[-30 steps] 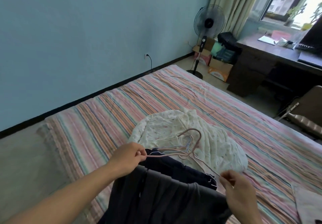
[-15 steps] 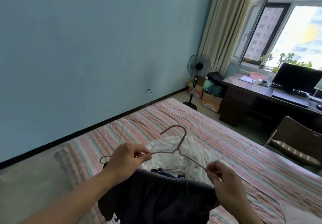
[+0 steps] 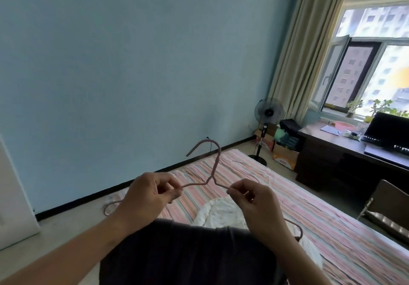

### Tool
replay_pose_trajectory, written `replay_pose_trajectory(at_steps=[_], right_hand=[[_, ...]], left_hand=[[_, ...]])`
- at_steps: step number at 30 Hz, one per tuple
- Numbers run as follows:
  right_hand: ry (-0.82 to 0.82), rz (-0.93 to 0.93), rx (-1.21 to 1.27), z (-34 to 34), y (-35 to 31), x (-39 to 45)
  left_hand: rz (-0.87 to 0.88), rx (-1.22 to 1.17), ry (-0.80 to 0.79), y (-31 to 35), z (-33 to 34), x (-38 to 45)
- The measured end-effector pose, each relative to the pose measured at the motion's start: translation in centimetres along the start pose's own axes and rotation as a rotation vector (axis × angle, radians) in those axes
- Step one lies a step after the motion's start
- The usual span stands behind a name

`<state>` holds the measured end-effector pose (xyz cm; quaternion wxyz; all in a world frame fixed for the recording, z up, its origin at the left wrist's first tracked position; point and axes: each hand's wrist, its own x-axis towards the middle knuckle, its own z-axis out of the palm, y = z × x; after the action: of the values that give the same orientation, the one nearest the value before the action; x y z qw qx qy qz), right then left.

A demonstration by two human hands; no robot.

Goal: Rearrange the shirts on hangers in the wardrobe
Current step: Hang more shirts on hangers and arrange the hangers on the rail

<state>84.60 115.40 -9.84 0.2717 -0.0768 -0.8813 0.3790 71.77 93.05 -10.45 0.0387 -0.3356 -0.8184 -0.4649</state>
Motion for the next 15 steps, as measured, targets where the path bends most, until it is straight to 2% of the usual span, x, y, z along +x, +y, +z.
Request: replay_pose_trajectory(at_steps=[4, 9, 15], right_hand=[[-0.081, -0.039, 0.083, 0.2, -2.7, 1.3], [-0.236, -0.152, 0.178, 0.7, -6.0, 2.9], [-0.436, -0.370, 0.280, 2.4, -9.5, 4.7]], left_hand=[[-0.018, 0.017, 0.002, 2.3, -3.9, -2.0], [-0.057, -0.005, 0.116, 5.0, -7.5, -5.2], [-0.106, -0.027, 0.263, 7.1, -10.1, -9.1]])
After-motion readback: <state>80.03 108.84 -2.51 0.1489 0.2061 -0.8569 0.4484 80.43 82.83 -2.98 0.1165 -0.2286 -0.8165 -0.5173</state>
